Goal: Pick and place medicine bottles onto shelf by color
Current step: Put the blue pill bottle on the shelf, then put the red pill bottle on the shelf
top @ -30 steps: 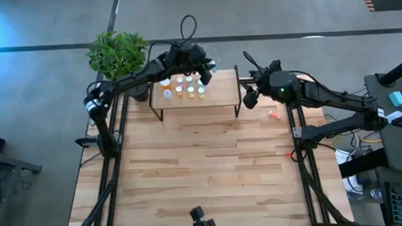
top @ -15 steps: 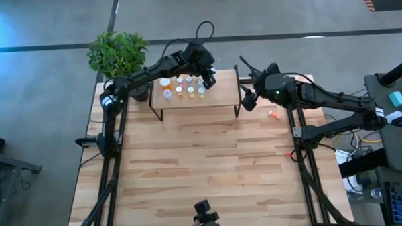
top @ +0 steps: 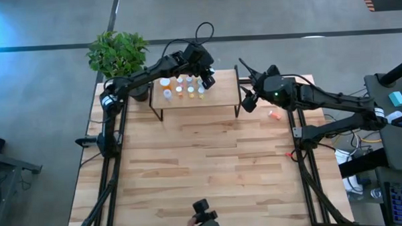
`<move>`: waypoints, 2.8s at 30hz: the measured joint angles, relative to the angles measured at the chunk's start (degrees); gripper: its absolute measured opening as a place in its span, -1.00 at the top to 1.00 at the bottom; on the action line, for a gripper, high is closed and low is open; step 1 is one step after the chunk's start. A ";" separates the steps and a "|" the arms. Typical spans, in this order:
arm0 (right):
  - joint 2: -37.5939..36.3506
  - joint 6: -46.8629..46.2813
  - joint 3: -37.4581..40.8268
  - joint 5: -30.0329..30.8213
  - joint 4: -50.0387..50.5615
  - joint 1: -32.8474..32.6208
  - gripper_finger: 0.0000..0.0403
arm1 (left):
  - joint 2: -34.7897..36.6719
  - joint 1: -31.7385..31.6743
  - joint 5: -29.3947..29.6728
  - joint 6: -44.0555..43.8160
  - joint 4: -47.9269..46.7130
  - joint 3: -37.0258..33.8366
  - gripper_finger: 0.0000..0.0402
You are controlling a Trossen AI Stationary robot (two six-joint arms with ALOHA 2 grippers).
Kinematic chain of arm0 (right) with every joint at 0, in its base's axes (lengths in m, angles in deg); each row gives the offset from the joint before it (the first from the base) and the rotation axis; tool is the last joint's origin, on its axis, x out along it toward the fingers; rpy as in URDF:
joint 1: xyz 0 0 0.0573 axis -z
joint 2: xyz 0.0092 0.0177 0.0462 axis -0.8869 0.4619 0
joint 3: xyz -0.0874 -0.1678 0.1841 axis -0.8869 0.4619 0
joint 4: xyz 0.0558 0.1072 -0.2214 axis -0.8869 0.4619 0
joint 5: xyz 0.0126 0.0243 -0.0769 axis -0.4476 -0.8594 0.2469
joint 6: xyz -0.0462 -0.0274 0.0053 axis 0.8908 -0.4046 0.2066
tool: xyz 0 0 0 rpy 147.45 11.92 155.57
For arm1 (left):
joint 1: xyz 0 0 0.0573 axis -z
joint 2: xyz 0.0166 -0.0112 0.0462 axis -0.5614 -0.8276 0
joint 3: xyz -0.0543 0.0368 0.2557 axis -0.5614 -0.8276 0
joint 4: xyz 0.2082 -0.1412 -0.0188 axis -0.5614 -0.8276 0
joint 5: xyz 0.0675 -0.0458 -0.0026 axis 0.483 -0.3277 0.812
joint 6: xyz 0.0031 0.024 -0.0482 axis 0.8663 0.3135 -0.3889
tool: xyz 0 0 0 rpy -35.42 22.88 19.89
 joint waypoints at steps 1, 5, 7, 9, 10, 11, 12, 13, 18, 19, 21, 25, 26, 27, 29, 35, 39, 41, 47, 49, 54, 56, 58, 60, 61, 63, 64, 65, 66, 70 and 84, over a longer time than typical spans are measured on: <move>-0.09 0.39 0.00 0.02 -0.06 0.00 -0.15 | 0.00 0.00 0.02 0.00 0.02 0.00 0.47; -0.70 1.78 0.00 0.11 -0.30 0.00 -0.17 | 0.00 0.00 1.40 -0.02 0.41 0.00 0.46; -1.04 2.20 0.00 0.22 -0.57 0.00 -0.19 | 0.00 0.00 2.23 -0.04 0.39 0.00 0.41; -1.53 2.72 0.00 1.73 -0.57 -0.02 -0.22 | 0.00 0.00 2.71 -0.07 0.37 0.00 0.31; -1.79 2.85 0.00 2.90 -0.59 -0.02 -0.24 | 0.00 0.00 2.71 -0.07 0.37 0.00 0.25; -2.08 3.03 0.00 3.71 -0.57 -0.02 -0.25 | 0.00 0.00 2.71 -0.07 0.37 0.00 0.19; -2.34 3.20 0.00 4.37 -0.58 -0.01 -0.27 | 0.00 0.00 2.71 -0.09 0.37 0.00 0.14; -2.65 3.50 0.00 4.95 -0.57 0.00 -0.28 | 0.00 0.00 2.71 -0.11 0.39 0.00 0.08; -4.48 2.58 0.00 8.76 0.00 -0.02 -0.35 | 0.08 0.00 2.82 -0.42 0.41 0.07 -0.11; -4.88 1.75 0.00 10.05 0.78 -0.02 -0.35 | 0.16 0.02 2.84 -0.42 0.18 0.49 -0.13; -5.72 -0.84 0.00 13.35 3.61 0.00 -0.36 | 0.79 0.37 2.91 -0.44 0.22 1.80 -0.15; -7.75 -7.31 0.01 17.60 13.77 0.00 -0.36 | 2.86 0.99 2.84 1.16 2.36 4.07 -0.16; -8.25 -9.16 0.07 17.80 16.64 0.00 -0.36 | 2.95 1.04 2.83 1.30 2.31 4.69 -0.16; -8.77 -10.95 0.12 17.77 19.41 0.00 -0.36 | 2.93 1.03 2.82 1.29 2.19 5.21 -0.16; -9.58 -14.65 0.34 17.43 24.83 0.00 -0.36 | 2.68 1.07 2.77 1.29 1.58 5.80 -0.16; -11.35 -23.18 0.35 11.54 36.70 0.00 -0.36 | 2.71 1.98 2.62 1.11 1.90 6.36 -0.16; -11.37 -24.59 0.79 8.87 42.34 0.00 -0.36 | 2.71 3.11 2.62 1.11 1.75 6.39 -0.16; -11.34 -24.58 1.57 8.78 44.06 0.00 -0.35 | 3.01 3.64 2.60 1.09 1.90 6.46 -0.16; -11.21 -20.80 6.77 5.27 44.56 0.00 -0.26 | 5.49 4.95 2.60 0.99 1.82 6.45 -0.16; -11.10 -20.59 9.63 2.90 44.04 0.00 -0.21 | 7.06 5.24 2.60 0.97 1.88 6.45 -0.16; -10.37 -21.45 17.95 -3.41 43.29 1.41 -0.14 | 10.92 5.60 2.64 -0.98 1.90 6.34 -0.16; -9.49 -20.44 21.02 -5.39 42.26 2.55 -0.13 | 12.09 5.60 3.43 -0.95 2.17 6.12 -0.16; -7.73 -18.21 21.46 -8.75 40.31 3.86 -0.12 | 12.65 5.60 5.90 -1.96 2.10 5.60 -0.16; -5.37 -17.04 20.93 -9.96 38.82 4.76 -0.12 | 12.72 5.58 7.00 -2.44 1.26 4.80 -0.16; -3.89 -16.88 20.84 -10.08 39.02 5.09 -0.12 | 12.67 5.64 7.13 -2.50 0.75 4.45 -0.16; -0.90 -16.38 20.85 -10.39 38.82 6.05 -0.12 | 12.59 6.03 7.15 -2.55 -0.62 4.02 -0.16; 0.64 -15.64 20.89 -11.07 38.54 6.73 -0.12 | 12.59 6.25 7.08 -2.54 -1.20 3.93 -0.16; 2.19 -15.25 20.93 -12.19 38.46 7.42 -0.12 | 12.57 6.50 7.09 -2.54 -1.54 3.91 -0.16; 3.78 -14.67 20.99 -13.51 38.23 8.18 -0.12 | 12.57 6.66 7.05 -2.55 -1.87 3.90 -0.16; 10.65 -13.32 21.20 -15.57 37.73 11.43 -0.12 | 12.61 7.11 7.09 -2.56 -3.37 3.82 -0.16; 15.55 -12.09 20.91 -17.22 35.94 21.25 -0.12 | 15.87 8.00 7.12 -2.17 -7.70 3.82 -0.16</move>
